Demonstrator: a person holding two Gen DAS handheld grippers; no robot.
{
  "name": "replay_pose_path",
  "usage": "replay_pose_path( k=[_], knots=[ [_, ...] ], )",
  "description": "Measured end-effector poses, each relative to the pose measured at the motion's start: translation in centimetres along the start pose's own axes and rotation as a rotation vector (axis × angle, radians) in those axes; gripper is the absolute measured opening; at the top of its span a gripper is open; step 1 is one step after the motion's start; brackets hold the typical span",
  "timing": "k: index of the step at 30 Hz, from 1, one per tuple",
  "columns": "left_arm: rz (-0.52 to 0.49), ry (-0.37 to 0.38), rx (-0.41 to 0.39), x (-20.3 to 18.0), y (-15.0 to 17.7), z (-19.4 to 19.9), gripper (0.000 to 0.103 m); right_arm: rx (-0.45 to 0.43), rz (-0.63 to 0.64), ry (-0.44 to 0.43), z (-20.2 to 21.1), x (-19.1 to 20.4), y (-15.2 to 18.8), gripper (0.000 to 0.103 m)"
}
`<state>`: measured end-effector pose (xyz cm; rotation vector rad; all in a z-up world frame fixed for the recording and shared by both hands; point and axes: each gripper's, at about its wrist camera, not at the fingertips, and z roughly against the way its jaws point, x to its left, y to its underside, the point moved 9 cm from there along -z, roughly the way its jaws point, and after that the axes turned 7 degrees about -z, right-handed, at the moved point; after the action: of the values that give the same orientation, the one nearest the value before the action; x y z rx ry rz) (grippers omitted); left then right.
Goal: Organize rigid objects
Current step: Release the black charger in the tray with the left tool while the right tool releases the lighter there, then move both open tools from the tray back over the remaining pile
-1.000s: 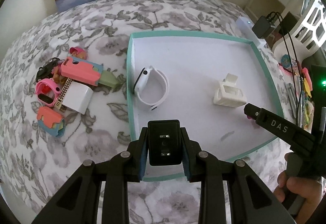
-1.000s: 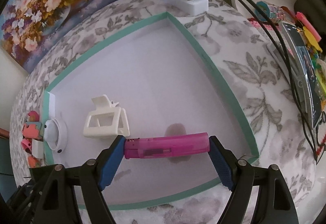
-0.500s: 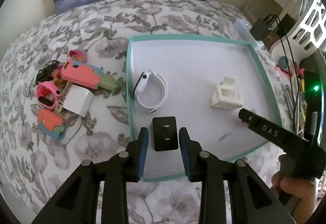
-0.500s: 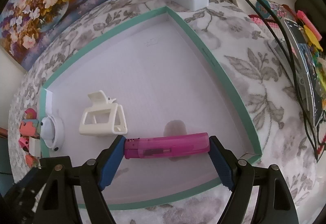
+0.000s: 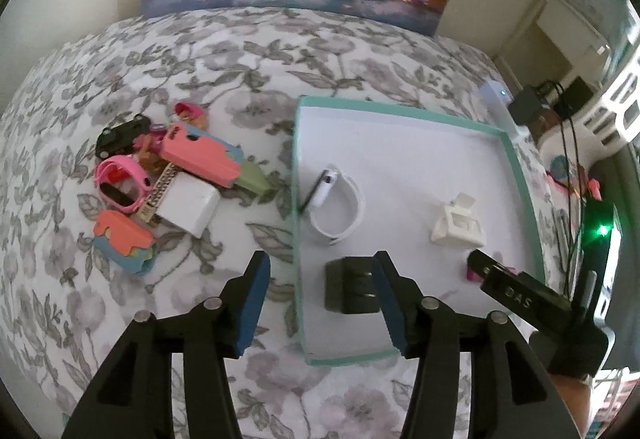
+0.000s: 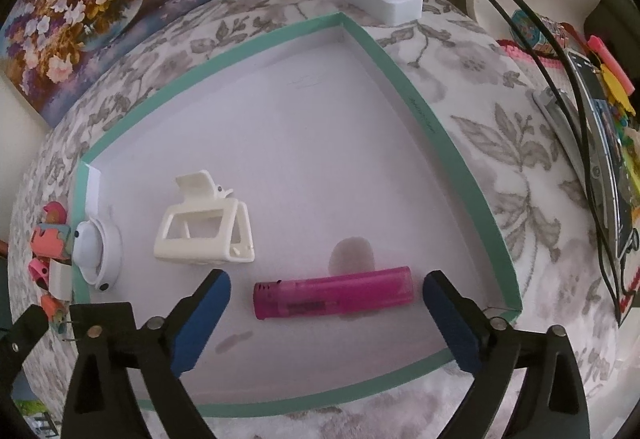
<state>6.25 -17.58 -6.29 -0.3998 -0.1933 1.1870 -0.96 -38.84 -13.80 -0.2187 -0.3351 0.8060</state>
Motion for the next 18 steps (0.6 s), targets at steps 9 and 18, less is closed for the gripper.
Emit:
replay_pose_path(
  k=[9, 18],
  knots=[
    [0.141, -0.064, 0.008, 4.9, 0.3, -0.8, 0.08, -0.011, 0.031, -0.002, 0.1, 0.7, 0.3, 0.103],
    [0.274, -0.152, 0.032, 10.1, 1.5, -2.0, 0.094, -0.014, 0.05, 0.0, 0.0, 1.3, 0.2, 0.103]
  ],
)
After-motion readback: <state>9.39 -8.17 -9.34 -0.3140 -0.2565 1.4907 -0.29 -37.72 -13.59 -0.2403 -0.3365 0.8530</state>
